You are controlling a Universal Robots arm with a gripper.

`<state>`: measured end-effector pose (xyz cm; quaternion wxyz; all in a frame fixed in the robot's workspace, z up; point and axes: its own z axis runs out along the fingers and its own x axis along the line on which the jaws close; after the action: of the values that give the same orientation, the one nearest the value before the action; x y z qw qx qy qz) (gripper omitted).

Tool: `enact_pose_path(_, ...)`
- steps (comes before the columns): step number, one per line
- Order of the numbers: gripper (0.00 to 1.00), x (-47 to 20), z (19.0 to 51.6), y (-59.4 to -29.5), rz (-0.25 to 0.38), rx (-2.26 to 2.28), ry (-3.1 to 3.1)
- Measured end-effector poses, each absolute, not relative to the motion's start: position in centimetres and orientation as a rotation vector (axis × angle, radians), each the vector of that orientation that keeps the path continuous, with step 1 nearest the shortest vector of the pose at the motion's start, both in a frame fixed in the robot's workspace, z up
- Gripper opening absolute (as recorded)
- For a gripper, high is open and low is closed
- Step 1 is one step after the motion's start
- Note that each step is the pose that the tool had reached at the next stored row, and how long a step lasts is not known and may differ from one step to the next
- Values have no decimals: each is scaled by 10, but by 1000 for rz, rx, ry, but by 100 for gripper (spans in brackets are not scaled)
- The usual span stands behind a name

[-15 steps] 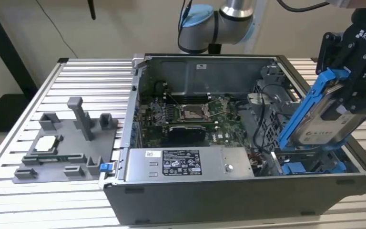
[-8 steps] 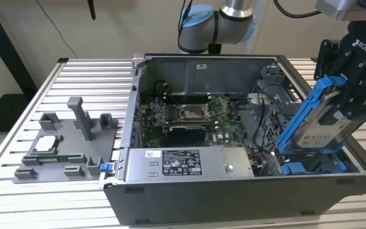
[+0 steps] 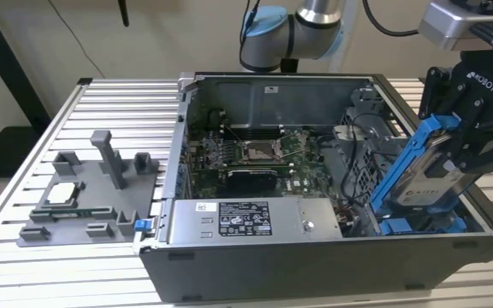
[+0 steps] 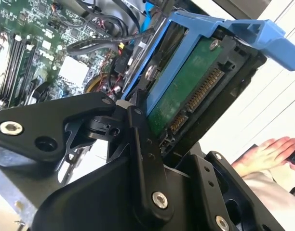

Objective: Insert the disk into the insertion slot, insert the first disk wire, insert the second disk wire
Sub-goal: 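Insert the disk into the insertion slot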

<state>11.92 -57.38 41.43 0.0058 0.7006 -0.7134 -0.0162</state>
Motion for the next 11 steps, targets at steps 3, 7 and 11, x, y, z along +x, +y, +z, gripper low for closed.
enact_pose_path(3,0,120,410,-574,-51,2193,-2233)
enact_pose_path(7,0,121,405,-575,-51,2193,-2233)
enact_pose_path(11,0,121,398,-574,-51,2193,-2233)
